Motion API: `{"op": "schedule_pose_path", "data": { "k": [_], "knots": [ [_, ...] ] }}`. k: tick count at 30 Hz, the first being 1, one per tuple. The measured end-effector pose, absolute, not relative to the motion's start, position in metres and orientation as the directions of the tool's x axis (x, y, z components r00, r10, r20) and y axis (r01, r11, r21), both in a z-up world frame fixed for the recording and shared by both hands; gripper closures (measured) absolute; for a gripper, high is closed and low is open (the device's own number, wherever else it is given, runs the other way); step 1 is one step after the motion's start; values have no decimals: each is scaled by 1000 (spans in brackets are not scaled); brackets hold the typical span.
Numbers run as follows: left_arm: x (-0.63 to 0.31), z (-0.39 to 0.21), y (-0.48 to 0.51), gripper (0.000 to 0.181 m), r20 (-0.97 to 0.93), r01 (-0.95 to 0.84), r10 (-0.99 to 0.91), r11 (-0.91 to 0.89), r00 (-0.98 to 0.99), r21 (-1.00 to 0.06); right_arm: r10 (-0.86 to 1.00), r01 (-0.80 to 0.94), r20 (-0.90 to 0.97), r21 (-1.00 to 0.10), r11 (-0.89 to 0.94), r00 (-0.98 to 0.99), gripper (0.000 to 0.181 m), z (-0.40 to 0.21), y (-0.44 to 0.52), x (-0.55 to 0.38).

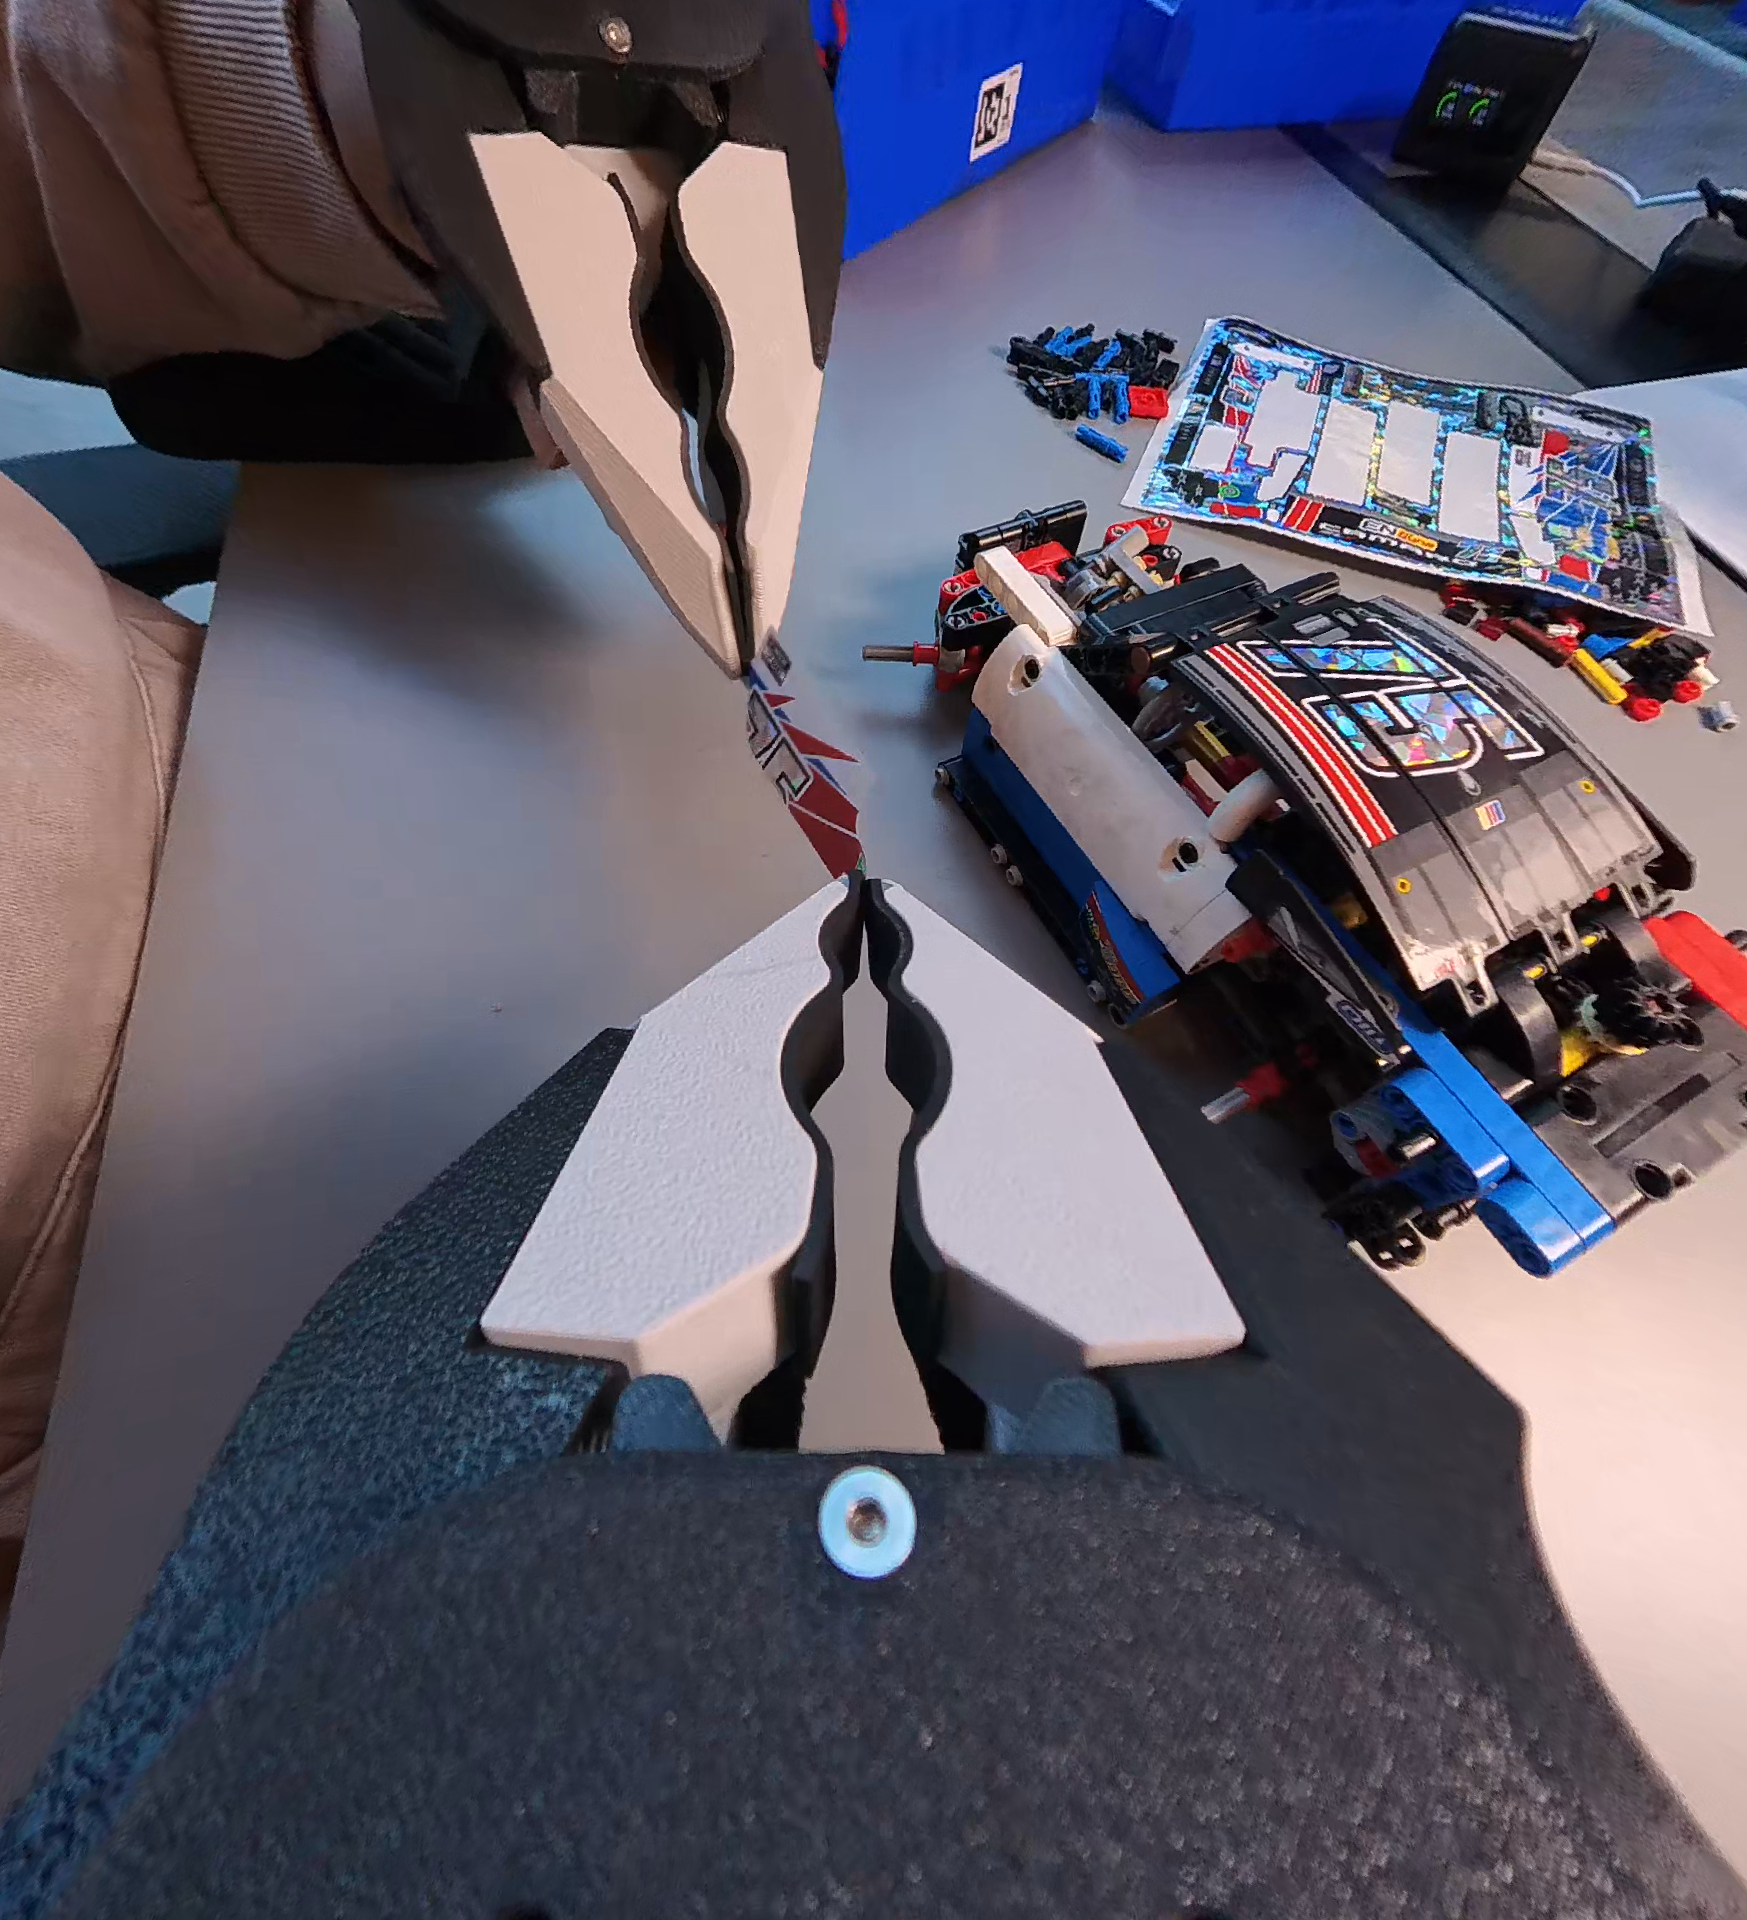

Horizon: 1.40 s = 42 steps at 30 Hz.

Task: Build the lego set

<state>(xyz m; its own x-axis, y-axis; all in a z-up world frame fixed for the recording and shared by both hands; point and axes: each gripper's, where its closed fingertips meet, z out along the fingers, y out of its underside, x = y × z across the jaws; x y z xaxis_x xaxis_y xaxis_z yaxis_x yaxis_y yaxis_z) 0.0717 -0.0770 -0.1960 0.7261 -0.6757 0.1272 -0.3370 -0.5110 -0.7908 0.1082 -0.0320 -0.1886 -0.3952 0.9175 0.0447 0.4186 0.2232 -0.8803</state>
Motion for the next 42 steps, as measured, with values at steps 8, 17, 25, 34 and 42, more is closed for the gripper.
{"op": "schedule_pose_path", "data": {
  "k": [8,17,25,34,42],
  "knots": [
    [54,-196,-49,181,75,-301,-608,-492,790,-817,924,425,48,-878,220,-380,181,-186,-20,103],
    [41,-190,-39,181,89,-204,-547,-452,833,-868,912,410,-10,-895,175,-411,181,-186,-19,95],
    [37,-190,-40,181,117,-156,-530,-443,840,-883,904,408,-25,-898,168,-427,181,-182,-18,100],
    [26,-180,-42,175,81,-147,-513,-389,855,-910,902,387,-2,-904,183,-431,181,-166,-12,99],
    [9,-166,-35,144,-40,-190,-460,-285,887,-939,901,353,-25,-924,144,-432,181,-164,-7,100]
  ]
}}
